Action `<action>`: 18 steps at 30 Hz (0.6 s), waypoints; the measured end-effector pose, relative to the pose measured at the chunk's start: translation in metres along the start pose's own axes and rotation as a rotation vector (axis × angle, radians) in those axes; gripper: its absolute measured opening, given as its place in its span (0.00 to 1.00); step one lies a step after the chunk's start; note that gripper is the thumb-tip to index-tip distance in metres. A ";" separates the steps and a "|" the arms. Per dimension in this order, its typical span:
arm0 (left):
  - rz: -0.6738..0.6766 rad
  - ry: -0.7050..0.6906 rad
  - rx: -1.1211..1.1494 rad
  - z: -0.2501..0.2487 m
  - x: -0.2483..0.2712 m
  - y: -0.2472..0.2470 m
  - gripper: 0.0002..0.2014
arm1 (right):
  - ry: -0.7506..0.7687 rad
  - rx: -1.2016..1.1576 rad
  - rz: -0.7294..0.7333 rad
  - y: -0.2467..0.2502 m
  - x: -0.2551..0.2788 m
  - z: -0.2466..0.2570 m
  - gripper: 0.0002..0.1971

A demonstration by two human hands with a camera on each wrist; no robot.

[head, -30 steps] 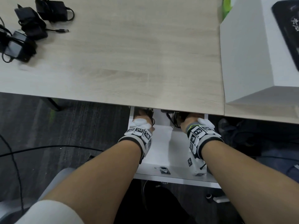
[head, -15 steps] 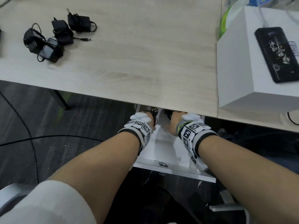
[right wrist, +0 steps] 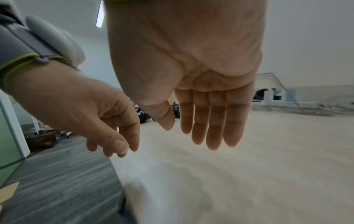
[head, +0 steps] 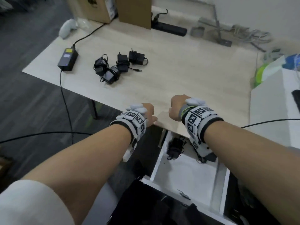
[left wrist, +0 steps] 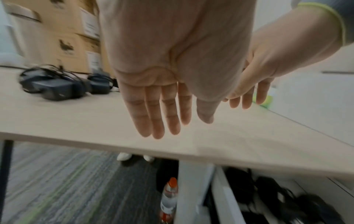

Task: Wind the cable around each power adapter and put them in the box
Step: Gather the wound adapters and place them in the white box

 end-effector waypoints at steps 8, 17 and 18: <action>-0.243 0.116 0.200 0.107 -0.032 0.061 0.21 | 0.127 -0.060 -0.167 0.073 -0.048 0.056 0.14; -0.482 0.215 0.302 0.183 -0.080 0.089 0.31 | 0.160 -0.214 -0.266 0.101 -0.141 0.111 0.20; -0.473 0.216 0.304 0.188 -0.088 0.090 0.32 | 0.157 -0.225 -0.280 0.105 -0.153 0.116 0.22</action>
Point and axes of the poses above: each hand's wrist, its own x-axis away from the middle knuckle, its own y-axis out of the back of the hand, z = x × y, the point moved 3 cm from there along -x, towards the middle knuckle, and after that the axes turned 3 degrees about z, right-handed, at the moved point
